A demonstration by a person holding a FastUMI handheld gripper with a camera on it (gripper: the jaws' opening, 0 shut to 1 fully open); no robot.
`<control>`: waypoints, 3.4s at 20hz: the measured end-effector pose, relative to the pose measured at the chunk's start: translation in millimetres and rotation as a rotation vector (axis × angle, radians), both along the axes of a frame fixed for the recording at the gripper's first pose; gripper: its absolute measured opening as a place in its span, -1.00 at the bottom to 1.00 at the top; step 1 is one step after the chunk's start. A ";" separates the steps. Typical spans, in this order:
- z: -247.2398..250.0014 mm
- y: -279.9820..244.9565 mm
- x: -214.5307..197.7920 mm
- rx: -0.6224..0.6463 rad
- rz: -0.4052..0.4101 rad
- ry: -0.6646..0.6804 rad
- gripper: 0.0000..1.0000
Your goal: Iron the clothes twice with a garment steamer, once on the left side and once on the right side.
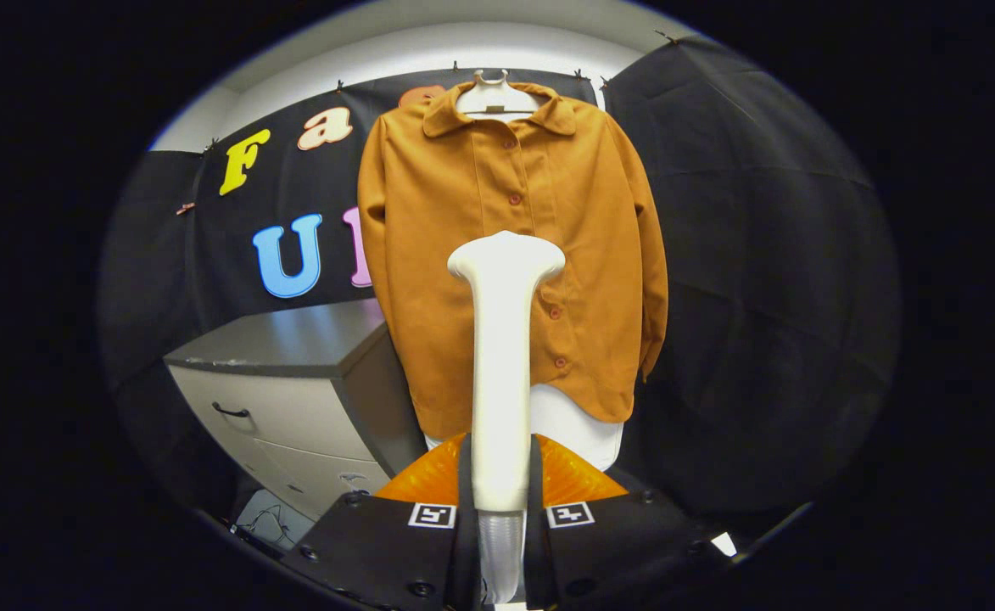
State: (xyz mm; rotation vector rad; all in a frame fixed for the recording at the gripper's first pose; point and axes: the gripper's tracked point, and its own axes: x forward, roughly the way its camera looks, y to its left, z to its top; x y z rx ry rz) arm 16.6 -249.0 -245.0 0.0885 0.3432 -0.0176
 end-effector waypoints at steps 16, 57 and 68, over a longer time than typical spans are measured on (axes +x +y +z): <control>170.8 -84.2 58.1 0.059 -0.061 -0.307 -0.53; -0.3 -53.6 -18.3 0.036 -0.186 0.060 -0.52; 150.6 30.7 -20.2 -0.064 -0.159 -0.155 -0.53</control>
